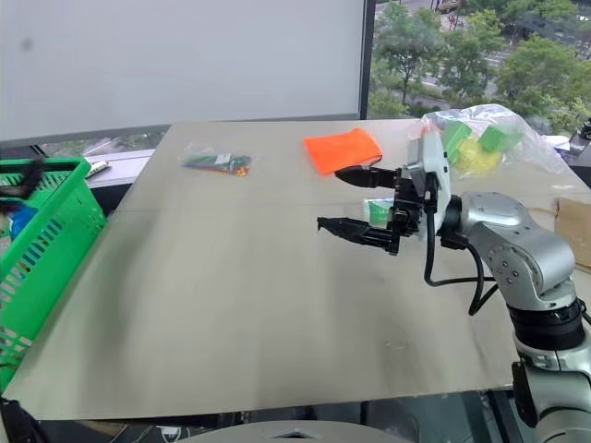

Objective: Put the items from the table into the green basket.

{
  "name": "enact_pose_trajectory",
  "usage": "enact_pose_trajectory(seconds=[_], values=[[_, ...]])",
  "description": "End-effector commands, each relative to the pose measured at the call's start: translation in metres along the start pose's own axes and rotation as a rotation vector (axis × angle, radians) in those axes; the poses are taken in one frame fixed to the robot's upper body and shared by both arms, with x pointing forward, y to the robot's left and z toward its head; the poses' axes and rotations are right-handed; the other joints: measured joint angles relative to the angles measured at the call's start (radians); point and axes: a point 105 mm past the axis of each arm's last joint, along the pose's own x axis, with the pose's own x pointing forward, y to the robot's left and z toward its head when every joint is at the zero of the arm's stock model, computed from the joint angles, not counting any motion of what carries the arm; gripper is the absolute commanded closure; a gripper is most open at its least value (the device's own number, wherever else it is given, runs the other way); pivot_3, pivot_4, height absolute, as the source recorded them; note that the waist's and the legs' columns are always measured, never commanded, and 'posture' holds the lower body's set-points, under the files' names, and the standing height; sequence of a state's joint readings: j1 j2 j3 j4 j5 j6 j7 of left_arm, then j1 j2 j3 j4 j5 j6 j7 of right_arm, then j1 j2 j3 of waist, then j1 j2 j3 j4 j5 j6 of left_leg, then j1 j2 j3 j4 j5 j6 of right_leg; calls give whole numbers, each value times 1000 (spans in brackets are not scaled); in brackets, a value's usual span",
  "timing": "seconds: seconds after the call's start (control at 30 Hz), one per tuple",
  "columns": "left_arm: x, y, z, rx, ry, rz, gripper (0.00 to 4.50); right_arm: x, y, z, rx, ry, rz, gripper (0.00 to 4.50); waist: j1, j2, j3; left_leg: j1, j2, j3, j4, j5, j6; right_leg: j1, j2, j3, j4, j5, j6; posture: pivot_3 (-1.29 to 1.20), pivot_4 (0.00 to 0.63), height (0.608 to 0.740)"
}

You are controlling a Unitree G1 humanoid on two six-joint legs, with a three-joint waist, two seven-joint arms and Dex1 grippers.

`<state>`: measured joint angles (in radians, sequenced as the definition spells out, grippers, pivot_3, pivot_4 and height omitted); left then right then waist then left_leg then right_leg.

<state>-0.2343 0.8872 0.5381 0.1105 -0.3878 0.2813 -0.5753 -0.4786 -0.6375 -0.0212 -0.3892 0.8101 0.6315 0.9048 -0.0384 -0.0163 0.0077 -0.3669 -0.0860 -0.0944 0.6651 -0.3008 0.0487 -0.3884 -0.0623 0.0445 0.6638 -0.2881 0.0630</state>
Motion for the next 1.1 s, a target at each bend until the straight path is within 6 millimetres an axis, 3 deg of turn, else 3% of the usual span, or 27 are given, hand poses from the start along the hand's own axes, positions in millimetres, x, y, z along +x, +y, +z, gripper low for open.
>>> enact_pose_trajectory(seconds=[0.03, 0.13, 0.2, 0.37, 0.43, 0.47, 0.57, 0.77, 0.87, 1.1], values=[[28, -103, 37, -49, -153, -446, 869, -26, -14, -6, -12, 63, -158, 0, 4, -1, -1, 0, 0, -1, 1, 0, 0, 1, 0, -1, 0, 0, 0, -41, 0, 740], [46, -198, 39, 4, -163, -832, 869, -51, -27, -27, 7, 145, -297, 0, 16, -1, -1, -2, -1, -3, 4, 0, 0, 2, -1, -3, 0, 0, 0, -64, 0, 740], [59, -240, 35, -15, -148, -985, 869, -64, -33, -37, -3, 201, -377, 0, 12, 1, -2, -2, -1, -1, 4, 0, 0, 2, -1, -1, 0, 1, 0, -88, 0, 740], [93, -293, 12, 78, -71, -1119, 869, -73, -30, -44, -16, 242, -433, 0, -27, 4, -2, -2, 0, 1, 4, 0, 1, 0, 2, 1, 0, 0, 0, -140, 0, 740], [103, -310, 13, 106, -48, -1153, 357, -71, -26, -42, -16, 221, -448, 0, -45, 4, -2, -2, 0, 0, 3, 0, 1, 0, 2, 2, 0, 0, 0, -197, 0, 740], [111, -316, 16, 133, -51, -1123, 116, -70, -24, -41, -17, 216, -456, 0, -51, 4, -2, -3, 0, -1, 4, 0, 1, -1, 3, 3, 0, 0, 0, -211, 0, 740], [127, -324, 13, 149, 4, -1036, 51, -71, -20, -40, -18, 203, -482, 0, -68, 4, -2, -12, -1, -3, 8, 0, 1, -7, 2, 1, 0, 1, 1, -242, 0, 740], [122, -349, 1, 170, 117, -1097, 51, -77, -8, -42, -12, 232, -535, 0, -133, 5, -3, -15, -1, -5, 10, 0, 1, -9, 1, 0, 1, 1, 1, -333, 0, 740], [118, -357, -7, 206, 169, -1124, 51, -93, -10, -54, -9, 342, -625, 0, -170, 5, -3, -16, -1, -6, 10, 0, 1, -8, 1, -1, 1, 1, 1, -357, 0, 740], [129, -356, -12, 257, 200, -986, 51, -106, -19, -55, -12, 398, -738, 0, -241, 10, -6, -14, -1, -7, 10, -2, 5, -7, 0, -1, 3, 1, 1, -400, 0, 740]])
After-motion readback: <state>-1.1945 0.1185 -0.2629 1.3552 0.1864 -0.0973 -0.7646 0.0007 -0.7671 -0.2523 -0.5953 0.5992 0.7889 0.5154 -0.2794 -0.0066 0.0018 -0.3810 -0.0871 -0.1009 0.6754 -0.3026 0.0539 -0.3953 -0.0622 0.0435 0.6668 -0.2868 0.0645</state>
